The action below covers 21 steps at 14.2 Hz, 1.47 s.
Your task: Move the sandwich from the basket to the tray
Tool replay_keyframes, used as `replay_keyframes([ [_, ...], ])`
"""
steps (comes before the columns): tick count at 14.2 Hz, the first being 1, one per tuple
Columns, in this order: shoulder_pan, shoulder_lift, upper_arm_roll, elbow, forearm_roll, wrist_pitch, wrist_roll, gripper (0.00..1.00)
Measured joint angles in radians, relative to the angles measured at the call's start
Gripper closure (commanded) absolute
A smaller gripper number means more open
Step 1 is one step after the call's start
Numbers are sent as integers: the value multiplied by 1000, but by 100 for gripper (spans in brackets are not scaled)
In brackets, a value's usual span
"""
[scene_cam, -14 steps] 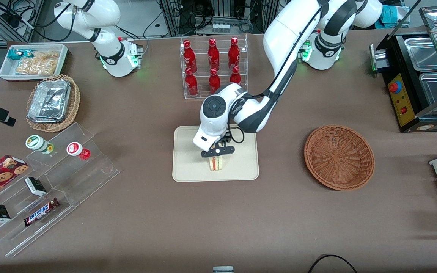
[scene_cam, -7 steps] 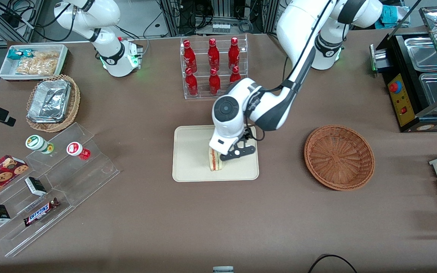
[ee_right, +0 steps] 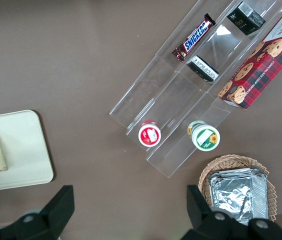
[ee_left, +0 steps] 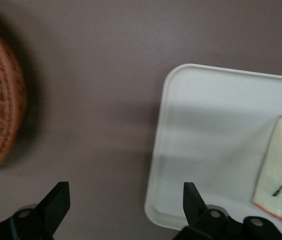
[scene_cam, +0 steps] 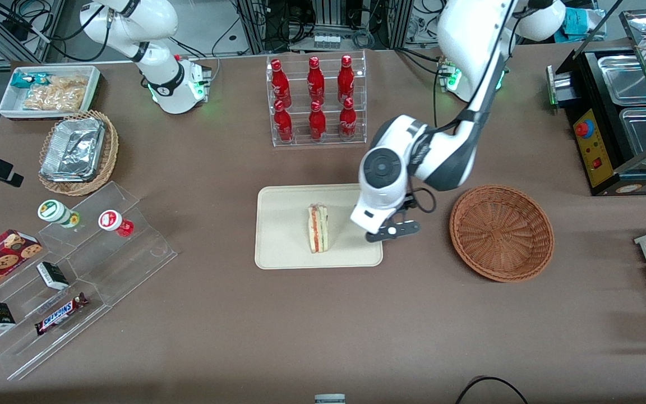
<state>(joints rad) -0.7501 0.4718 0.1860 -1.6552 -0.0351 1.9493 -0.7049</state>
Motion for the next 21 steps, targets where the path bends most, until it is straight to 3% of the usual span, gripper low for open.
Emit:
replay_keyframes([
  [3, 1, -108, 77, -89, -2, -39, 124, 0],
  [7, 2, -262, 172, -110, -3, -225, 288, 0],
  [11, 2, -393, 218, -105, -3, -345, 385, 0],
  [15, 46, -438, 241, -64, -3, -433, 441, 0],
  [17, 135, -438, 181, -57, -3, -434, 456, 0],
  [21, 459, -441, -131, -38, -2, -434, 462, 0],
])
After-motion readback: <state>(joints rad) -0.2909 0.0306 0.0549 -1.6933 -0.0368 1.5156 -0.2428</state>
